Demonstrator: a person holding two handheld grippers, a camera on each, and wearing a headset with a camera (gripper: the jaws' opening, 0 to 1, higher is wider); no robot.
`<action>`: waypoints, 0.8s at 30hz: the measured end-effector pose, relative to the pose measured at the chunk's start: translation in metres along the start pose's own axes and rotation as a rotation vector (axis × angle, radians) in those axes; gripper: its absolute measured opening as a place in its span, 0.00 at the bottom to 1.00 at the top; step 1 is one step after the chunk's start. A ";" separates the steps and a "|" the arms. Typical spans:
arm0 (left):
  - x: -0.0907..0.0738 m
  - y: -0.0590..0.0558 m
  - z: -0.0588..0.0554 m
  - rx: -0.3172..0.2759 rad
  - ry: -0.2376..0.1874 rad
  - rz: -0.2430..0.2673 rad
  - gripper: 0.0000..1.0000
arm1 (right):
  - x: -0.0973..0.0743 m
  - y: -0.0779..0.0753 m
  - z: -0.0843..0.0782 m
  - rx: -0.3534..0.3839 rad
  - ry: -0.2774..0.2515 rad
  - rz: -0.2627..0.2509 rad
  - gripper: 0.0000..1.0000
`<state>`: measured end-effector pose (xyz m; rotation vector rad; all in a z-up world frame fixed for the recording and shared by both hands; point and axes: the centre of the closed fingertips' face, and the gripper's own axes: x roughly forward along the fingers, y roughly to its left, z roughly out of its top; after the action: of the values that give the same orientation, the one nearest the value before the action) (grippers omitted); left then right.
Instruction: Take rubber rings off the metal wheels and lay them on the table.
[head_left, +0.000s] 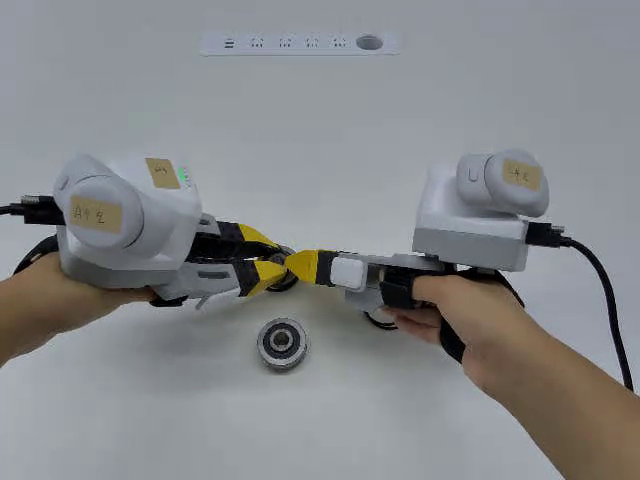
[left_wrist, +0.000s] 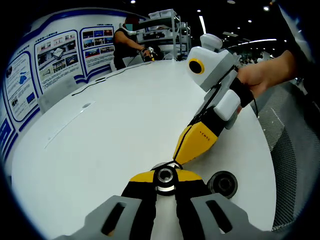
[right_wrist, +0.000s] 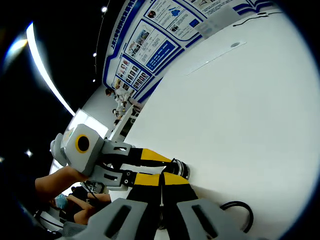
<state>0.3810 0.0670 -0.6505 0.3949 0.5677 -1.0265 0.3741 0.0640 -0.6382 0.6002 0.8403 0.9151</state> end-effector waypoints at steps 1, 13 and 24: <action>0.000 0.000 0.000 0.000 0.000 0.001 0.13 | 0.000 0.001 0.000 0.025 -0.005 0.004 0.00; 0.000 0.001 0.001 -0.039 0.007 0.020 0.14 | 0.003 -0.009 -0.001 0.090 -0.018 -0.038 0.01; -0.007 0.006 0.004 -0.024 0.008 0.047 0.18 | 0.004 -0.007 0.000 0.094 -0.023 -0.031 0.01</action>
<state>0.3841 0.0724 -0.6425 0.3890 0.5750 -0.9730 0.3788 0.0644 -0.6448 0.6765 0.8731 0.8419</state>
